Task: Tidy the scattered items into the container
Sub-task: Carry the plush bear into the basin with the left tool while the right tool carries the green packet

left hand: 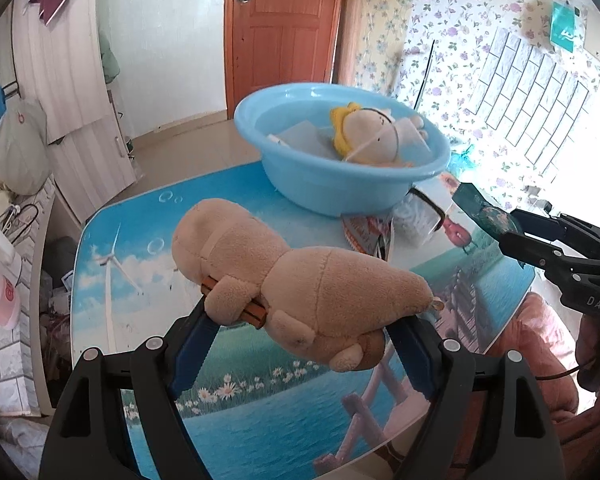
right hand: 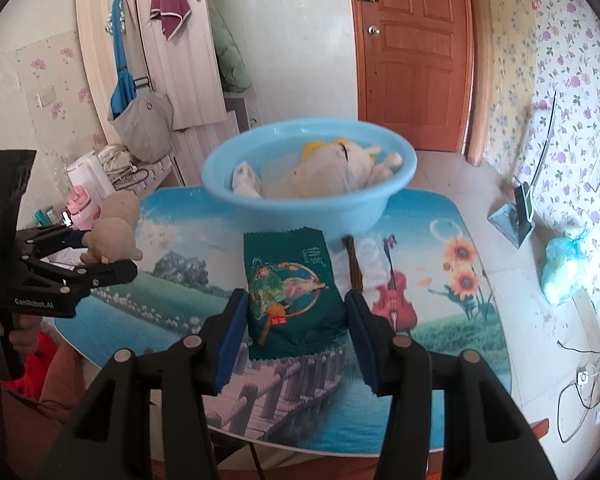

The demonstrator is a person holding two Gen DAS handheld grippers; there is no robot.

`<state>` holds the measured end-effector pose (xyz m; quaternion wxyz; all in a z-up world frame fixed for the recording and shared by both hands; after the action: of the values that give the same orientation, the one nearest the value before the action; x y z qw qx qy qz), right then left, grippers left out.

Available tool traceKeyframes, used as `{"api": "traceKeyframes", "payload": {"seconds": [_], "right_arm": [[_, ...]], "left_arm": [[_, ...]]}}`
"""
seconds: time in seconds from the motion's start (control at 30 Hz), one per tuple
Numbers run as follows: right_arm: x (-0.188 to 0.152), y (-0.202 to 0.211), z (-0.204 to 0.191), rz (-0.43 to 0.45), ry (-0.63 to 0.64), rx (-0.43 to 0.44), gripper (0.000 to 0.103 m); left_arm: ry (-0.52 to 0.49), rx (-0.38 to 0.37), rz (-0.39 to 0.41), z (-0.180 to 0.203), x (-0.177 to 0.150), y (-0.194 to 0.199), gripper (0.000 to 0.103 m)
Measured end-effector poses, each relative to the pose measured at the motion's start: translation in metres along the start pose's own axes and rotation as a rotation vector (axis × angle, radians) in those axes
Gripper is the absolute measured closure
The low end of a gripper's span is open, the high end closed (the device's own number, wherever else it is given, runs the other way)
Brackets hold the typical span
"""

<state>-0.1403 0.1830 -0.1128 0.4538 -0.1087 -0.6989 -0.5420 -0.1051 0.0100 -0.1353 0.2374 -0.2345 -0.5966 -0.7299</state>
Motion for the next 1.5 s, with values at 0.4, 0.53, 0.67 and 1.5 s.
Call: {"api": "traceKeyframes", "payload": {"seconds": [0.4,0.53,0.67,1.5], "right_arm": [[0.029,-0.006,0.01,0.052,0.003,0.013,0.054],[0.033,-0.014,0.014,0.054,0.001,0.015,0.054],[0.038,-0.023,0.019,0.054,-0.002,0.021,0.054],[0.063,-0.076,0.042,0.028,-0.012,0.03,0.054]], "left_arm": [[-0.027,-0.012,0.032,0.012,0.035,-0.01,0.021],[-0.044,-0.015,0.035,0.017,0.048,-0.019,0.021],[-0.056,-0.025,0.037,0.025,0.059,-0.026,0.021],[-0.119,-0.064,0.018,0.052,0.106,-0.091,0.021]]}}
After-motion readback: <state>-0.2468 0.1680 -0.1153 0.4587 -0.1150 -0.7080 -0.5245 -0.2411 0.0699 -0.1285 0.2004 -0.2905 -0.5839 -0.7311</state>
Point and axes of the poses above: each gripper's, at about its wrist camera, not at the fingertips, and y roughly against the way its jaws point, z to its right, x to its top, the point moved 9 cm from there along -y, roughly the way its jaws point, and after that the axes turned 8 degrees about y, right-handed, at the moved point
